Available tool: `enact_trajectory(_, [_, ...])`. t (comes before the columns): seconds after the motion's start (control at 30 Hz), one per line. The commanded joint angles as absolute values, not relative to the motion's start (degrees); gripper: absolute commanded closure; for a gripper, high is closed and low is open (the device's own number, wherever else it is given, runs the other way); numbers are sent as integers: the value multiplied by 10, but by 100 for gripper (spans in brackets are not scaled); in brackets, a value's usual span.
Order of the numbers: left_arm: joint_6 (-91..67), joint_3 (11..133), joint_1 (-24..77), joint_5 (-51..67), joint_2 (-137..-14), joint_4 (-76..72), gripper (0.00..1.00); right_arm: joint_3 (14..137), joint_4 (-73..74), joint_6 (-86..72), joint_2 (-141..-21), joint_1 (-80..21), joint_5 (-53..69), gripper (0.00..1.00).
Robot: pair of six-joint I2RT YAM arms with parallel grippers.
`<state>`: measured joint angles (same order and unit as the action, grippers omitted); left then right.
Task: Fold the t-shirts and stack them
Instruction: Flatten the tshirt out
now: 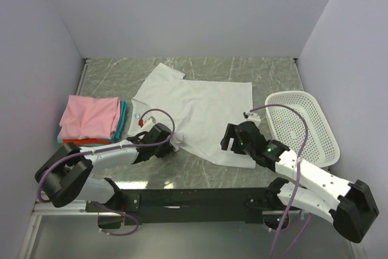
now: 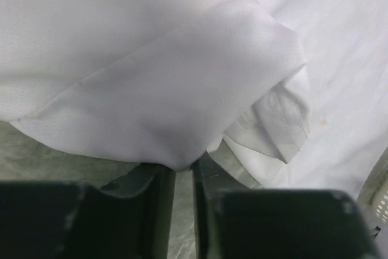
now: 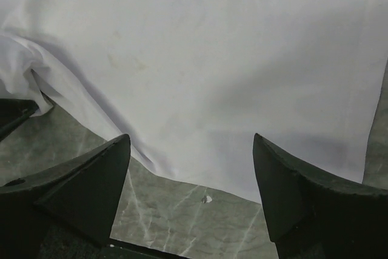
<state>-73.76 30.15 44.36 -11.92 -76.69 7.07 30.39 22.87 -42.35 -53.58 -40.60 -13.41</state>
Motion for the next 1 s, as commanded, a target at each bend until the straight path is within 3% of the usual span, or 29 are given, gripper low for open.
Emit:
enact_trajectory(0.0, [-758, 310, 447, -149, -766, 83, 80, 303, 226, -425, -498, -402, -163, 12])
enact_trajectory(0.07, [-759, 306, 447, -153, -758, 85, 85, 303, 230, -423, -489, -401, -165, 12])
enact_trajectory(0.1, [-763, 306, 446, -156, -755, 95, 99, 303, 229, -422, -488, -401, -164, 12])
enact_trajectory(0.47, [-792, 321, 447, -136, -647, 314, 99, 296, 231, -408, -519, -398, -160, 13])
enact_trajectory(0.77, [-839, 337, 447, -102, -542, 562, 92, 272, 236, -400, -507, -367, -171, 13])
enact_trajectory(0.97, [-847, 374, 447, -142, -486, 668, 85, 270, 208, -361, -511, -352, -119, 12])
